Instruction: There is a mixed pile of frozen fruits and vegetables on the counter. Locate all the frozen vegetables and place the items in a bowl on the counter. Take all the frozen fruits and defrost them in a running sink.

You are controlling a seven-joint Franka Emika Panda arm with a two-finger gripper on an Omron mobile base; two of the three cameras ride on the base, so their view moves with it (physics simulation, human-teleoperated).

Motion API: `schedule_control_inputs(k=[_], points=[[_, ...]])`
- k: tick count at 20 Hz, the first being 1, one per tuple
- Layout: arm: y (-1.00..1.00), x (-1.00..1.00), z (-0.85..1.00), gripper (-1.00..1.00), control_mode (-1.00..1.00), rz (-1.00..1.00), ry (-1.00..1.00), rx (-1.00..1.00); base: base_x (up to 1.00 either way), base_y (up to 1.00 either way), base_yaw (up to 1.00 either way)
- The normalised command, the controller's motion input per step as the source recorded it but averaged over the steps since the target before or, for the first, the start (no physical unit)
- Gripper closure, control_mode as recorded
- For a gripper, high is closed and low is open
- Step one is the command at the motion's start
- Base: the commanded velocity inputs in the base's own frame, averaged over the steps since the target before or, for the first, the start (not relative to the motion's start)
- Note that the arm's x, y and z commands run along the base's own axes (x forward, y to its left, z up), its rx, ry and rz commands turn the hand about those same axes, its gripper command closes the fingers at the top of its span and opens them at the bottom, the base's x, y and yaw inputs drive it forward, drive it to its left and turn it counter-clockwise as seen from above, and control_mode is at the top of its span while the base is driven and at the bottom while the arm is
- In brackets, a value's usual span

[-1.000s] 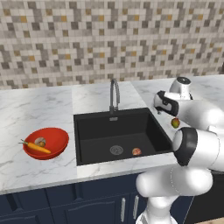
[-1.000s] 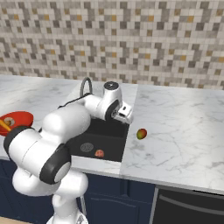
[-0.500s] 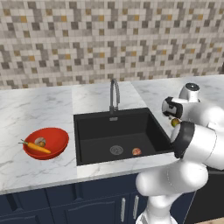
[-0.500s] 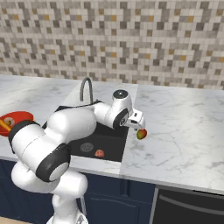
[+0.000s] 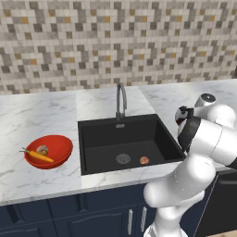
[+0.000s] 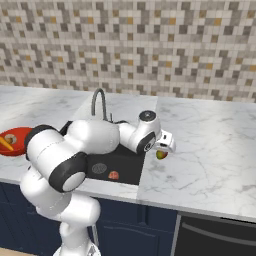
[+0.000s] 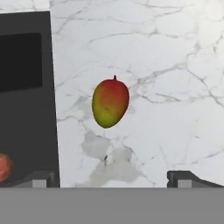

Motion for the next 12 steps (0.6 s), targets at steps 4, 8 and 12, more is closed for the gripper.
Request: schedule_control_inputs(k=[4,8,12], points=[[-0.01,0.44,-0.22,-1.0,-1.0,0.0,0.0,0.0,0.0,0.0,0.0],[-0.04,0.27,-0.23,-1.0,-1.0,0.0,0.0,0.0,0.0,0.0,0.0],[-0.17,0.11,-0.25,-1.0,-1.0,0.0,0.0,0.0,0.0,0.0,0.0]])
